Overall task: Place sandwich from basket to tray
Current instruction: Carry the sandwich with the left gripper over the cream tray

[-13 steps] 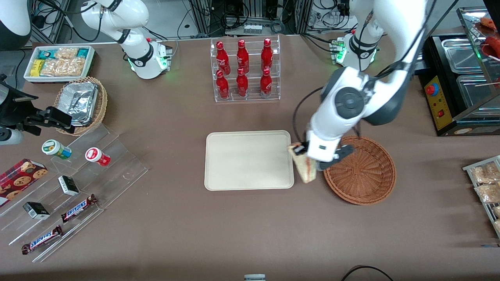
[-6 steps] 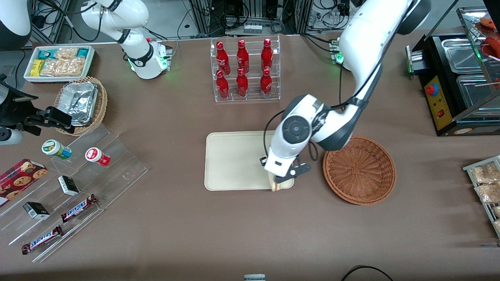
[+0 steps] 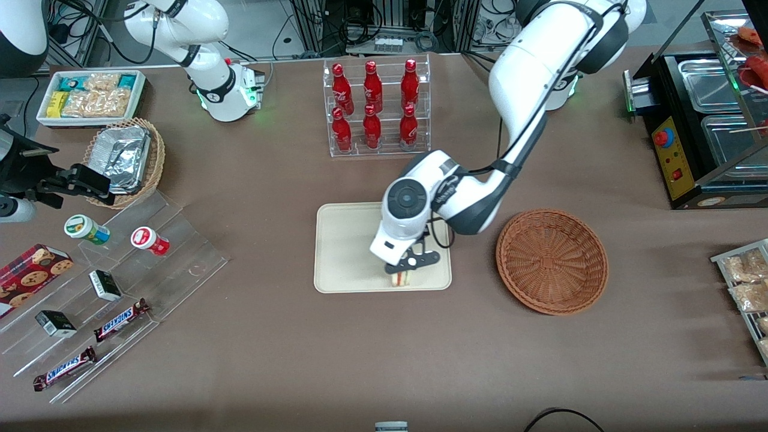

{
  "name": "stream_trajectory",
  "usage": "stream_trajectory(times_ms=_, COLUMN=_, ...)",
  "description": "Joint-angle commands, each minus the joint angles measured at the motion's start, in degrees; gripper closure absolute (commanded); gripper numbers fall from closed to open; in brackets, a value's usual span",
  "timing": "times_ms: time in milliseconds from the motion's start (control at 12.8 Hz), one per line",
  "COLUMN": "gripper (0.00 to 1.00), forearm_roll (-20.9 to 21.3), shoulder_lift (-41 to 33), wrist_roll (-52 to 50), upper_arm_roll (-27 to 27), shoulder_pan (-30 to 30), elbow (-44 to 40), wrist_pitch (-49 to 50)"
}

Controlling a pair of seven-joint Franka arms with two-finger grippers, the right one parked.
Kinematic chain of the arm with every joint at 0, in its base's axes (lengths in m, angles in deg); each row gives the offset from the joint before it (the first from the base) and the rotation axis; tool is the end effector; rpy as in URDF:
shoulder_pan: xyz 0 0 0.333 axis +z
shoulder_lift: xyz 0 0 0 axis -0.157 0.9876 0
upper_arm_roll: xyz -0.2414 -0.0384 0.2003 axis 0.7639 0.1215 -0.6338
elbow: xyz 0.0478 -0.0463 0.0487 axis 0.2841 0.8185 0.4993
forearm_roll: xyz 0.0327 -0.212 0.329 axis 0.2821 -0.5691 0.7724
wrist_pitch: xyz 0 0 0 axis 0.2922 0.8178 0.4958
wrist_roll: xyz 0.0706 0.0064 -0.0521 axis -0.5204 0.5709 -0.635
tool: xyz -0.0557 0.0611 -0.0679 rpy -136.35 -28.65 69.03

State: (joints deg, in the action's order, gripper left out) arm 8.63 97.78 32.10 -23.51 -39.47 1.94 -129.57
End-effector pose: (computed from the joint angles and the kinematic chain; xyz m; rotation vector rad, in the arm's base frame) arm 0.5503 -0.4995 0.2752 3.1167 0.2844 -0.1637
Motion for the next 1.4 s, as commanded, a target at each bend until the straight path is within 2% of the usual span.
stream_trajectory(times_ms=0, gripper=1.0, forearm_roll=2.5, shoulder_lift=1.6, wrist_roll=1.2, upper_arm_roll=-0.6, shoulder_pan=-2.6, elbow=-3.8, wrist_pitch=3.5)
stream_trajectory(times_ms=389, gripper=1.0, forearm_roll=4.1, shoulder_lift=3.2, wrist_roll=-0.5, upper_arm_roll=-0.7, shoulder_pan=-4.4, elbow=-3.7, wrist_pitch=5.9)
stream_trajectory(times_ms=623, gripper=1.0, forearm_roll=3.5, shoulder_lift=4.6, wrist_roll=-4.6, upper_arm_roll=-0.6, shoulder_pan=-4.4, elbow=-4.9, wrist_pitch=6.0)
stream_trajectory(times_ms=934, gripper=1.0, forearm_roll=2.6, shoulder_lift=4.8, wrist_roll=-5.0, upper_arm_roll=-0.5, shoulder_pan=-4.4, elbow=-5.2, wrist_pitch=6.0)
stream_trajectory(times_ms=1012, gripper=0.86, forearm_roll=2.5, shoulder_lift=4.9, wrist_roll=-5.0, upper_arm_roll=-0.5, shoulder_pan=-4.2, elbow=-5.2, wrist_pitch=5.7)
stream_trajectory(times_ms=1090, gripper=0.17, forearm_roll=2.5, shoulder_lift=5.0, wrist_roll=-4.8, upper_arm_roll=-0.5, shoulder_pan=-3.9, elbow=-5.2, wrist_pitch=5.4)
stream_trajectory(times_ms=1168, gripper=0.01, forearm_roll=2.6, shoulder_lift=5.0, wrist_roll=-4.9, upper_arm_roll=-0.6, shoulder_pan=-4.2, elbow=-5.2, wrist_pitch=4.7)
stream_trajectory(times_ms=1323, gripper=0.0, forearm_roll=3.0, shoulder_lift=4.8, wrist_roll=-6.0, upper_arm_roll=-0.6, shoulder_pan=-5.3, elbow=-5.3, wrist_pitch=3.7)
